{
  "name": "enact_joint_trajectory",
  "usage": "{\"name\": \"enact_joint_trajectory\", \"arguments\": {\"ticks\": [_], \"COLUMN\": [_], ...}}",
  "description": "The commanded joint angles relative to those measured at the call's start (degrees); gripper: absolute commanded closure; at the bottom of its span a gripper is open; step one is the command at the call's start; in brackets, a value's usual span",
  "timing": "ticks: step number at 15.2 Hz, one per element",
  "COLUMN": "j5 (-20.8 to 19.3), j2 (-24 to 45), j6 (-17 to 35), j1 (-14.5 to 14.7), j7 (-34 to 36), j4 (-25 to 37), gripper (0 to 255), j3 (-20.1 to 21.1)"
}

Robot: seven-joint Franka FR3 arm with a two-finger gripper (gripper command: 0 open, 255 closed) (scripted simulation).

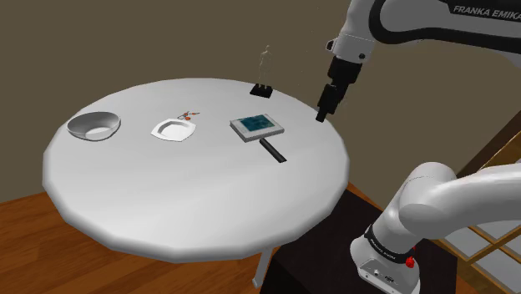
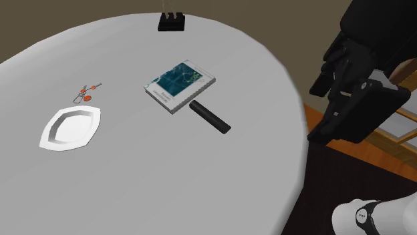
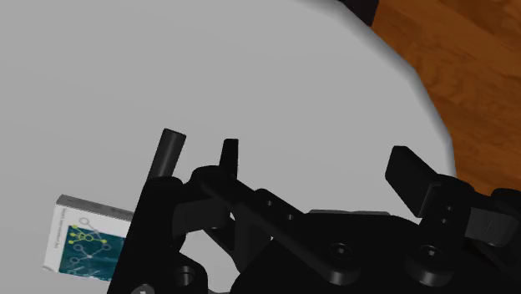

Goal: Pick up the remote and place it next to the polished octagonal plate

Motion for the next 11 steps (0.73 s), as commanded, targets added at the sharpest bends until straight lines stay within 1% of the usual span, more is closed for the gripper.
{"name": "enact_joint_trajectory", "arguments": {"ticks": [1,6,11], "j5": [0.0,-0.29,-0.45], "j2": [0.0,6.82,15.13], "j6": [0.0,9.46,18.61], "j1": [0.0,-1.65,-3.17], "j7": [0.0,1.23,2.44], "j4": [0.0,-2.76,-3.72], "gripper": [0,0,0], "j3": [0.0,-0.48,-1.18]}}
